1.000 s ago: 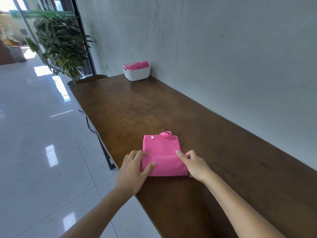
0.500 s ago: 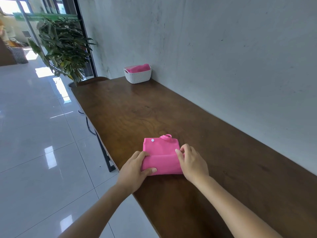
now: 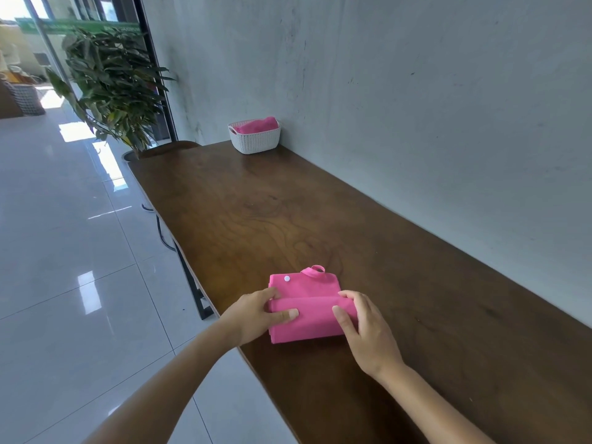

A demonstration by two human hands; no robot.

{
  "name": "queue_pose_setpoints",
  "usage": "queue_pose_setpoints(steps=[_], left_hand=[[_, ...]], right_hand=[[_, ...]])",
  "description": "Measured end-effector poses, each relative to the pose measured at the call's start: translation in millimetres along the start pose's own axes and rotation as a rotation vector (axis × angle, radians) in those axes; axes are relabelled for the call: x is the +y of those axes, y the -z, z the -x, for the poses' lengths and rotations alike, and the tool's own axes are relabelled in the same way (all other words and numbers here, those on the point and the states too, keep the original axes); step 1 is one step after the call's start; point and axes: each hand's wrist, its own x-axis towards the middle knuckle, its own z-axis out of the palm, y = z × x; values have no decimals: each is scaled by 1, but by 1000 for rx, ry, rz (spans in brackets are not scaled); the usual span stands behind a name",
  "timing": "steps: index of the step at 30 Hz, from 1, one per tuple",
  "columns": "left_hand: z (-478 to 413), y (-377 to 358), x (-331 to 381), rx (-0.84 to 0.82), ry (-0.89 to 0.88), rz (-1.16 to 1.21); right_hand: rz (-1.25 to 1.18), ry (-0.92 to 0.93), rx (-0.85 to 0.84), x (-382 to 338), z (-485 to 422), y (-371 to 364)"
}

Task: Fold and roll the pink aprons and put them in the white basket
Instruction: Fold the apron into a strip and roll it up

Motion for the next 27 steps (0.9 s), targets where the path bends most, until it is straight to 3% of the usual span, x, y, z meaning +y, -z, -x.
queue_pose_setpoints(steps=[4, 7, 13, 16, 20, 27], left_hand=[[0, -3, -3, -56, 51, 89], [5, -8, -1, -2, 74, 62], [21, -25, 16, 423, -161, -270], [27, -35, 16, 540, -341, -385], [27, -50, 8, 563, -485, -644], [12, -51, 5, 523, -414, -718]], right_hand=[[-8, -22, 11, 2, 3, 2], [-41, -58, -16, 1, -2, 2], [-79, -185, -131, -4, -26, 5], [-65, -237, -174, -6, -43, 3], [-53, -308, -239, -9, -61, 2], [23, -146, -269, -9, -84, -4]])
